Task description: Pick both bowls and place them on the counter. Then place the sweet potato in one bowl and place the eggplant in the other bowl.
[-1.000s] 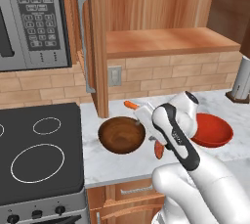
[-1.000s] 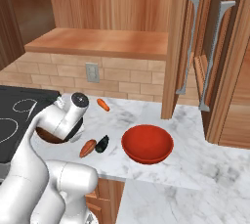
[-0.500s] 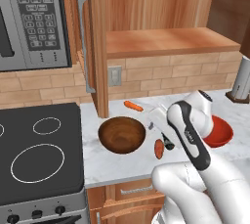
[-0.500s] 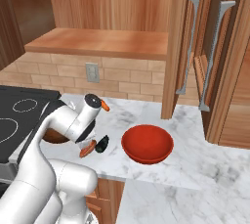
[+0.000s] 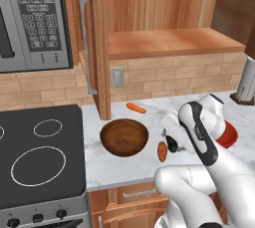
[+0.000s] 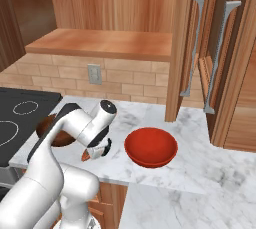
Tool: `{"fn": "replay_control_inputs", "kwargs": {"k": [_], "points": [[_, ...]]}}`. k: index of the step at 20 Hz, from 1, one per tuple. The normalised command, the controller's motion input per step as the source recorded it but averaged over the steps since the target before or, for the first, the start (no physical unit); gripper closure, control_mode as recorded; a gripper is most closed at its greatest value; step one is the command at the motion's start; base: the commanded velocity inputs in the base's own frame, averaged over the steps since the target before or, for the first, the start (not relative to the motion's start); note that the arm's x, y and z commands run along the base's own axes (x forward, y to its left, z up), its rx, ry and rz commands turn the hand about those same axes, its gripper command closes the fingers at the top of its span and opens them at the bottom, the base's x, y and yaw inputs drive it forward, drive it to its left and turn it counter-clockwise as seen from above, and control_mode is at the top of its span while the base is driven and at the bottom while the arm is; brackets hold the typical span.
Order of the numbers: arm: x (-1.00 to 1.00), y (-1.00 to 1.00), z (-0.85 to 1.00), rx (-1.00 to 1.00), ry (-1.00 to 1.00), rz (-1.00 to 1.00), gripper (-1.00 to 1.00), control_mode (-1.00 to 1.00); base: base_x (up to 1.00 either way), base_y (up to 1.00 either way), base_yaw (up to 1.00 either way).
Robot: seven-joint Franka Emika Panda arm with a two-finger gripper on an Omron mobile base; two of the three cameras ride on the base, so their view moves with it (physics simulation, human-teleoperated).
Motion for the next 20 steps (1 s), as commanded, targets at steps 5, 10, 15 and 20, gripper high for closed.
{"fn": "replay_control_inputs", "kwargs": {"k": [5, 10, 15, 20], "points": [[-0.01, -0.1, -0.38, -0.05, 0.01, -0.01, -1.0, -1.0, 0.0, 0.0, 0.0], [0.14, 0.1, -0.25, -0.13, 0.02, 0.0, -1.0, -1.0, 0.0, 0.0, 0.0], [0.18, 0.04, -0.19, -0.14, 0.01, 0.0, -1.0, -1.0, 0.0, 0.0, 0.0], [0.15, 0.0, -0.12, -0.08, 0.0, 0.0, -1.0, -1.0, 0.0, 0.0, 0.0]]}}
